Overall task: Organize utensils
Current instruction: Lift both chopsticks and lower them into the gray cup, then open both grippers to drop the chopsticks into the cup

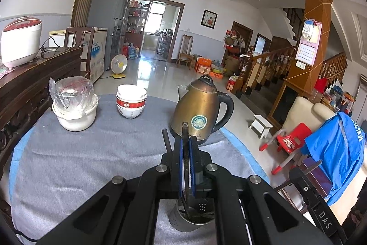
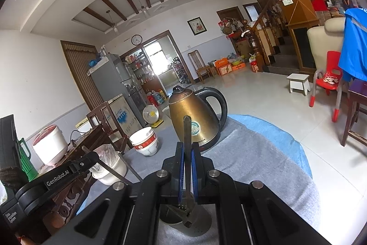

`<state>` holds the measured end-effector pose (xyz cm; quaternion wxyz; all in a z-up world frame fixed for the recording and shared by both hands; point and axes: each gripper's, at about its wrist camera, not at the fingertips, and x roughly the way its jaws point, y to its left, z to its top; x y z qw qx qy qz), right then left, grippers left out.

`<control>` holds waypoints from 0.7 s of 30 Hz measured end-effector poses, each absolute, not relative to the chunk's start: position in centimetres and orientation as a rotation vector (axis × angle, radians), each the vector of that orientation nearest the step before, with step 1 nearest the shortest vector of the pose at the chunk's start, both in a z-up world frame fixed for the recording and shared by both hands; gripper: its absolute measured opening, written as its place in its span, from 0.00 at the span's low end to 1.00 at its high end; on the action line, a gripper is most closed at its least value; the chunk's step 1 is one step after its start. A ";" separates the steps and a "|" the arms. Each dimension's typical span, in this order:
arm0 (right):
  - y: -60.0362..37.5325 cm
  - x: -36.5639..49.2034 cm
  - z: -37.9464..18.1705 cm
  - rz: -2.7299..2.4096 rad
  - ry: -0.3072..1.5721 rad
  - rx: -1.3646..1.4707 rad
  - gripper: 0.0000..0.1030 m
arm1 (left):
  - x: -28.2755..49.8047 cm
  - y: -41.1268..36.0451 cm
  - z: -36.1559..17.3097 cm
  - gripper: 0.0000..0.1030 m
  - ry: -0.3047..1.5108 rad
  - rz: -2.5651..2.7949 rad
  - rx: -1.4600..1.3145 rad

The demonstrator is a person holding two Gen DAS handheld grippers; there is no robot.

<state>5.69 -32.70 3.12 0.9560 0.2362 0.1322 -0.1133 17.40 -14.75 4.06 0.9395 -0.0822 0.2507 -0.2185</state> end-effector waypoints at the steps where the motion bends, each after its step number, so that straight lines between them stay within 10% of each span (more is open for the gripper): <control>1: -32.7 5.7 3.2 -0.230 0.267 0.481 0.06 | 17.4 -14.7 4.1 0.05 0.511 -0.447 -0.169; 21: -34.1 5.6 2.5 -0.158 0.331 0.617 0.10 | 17.2 -14.1 3.6 0.06 0.540 -0.489 -0.160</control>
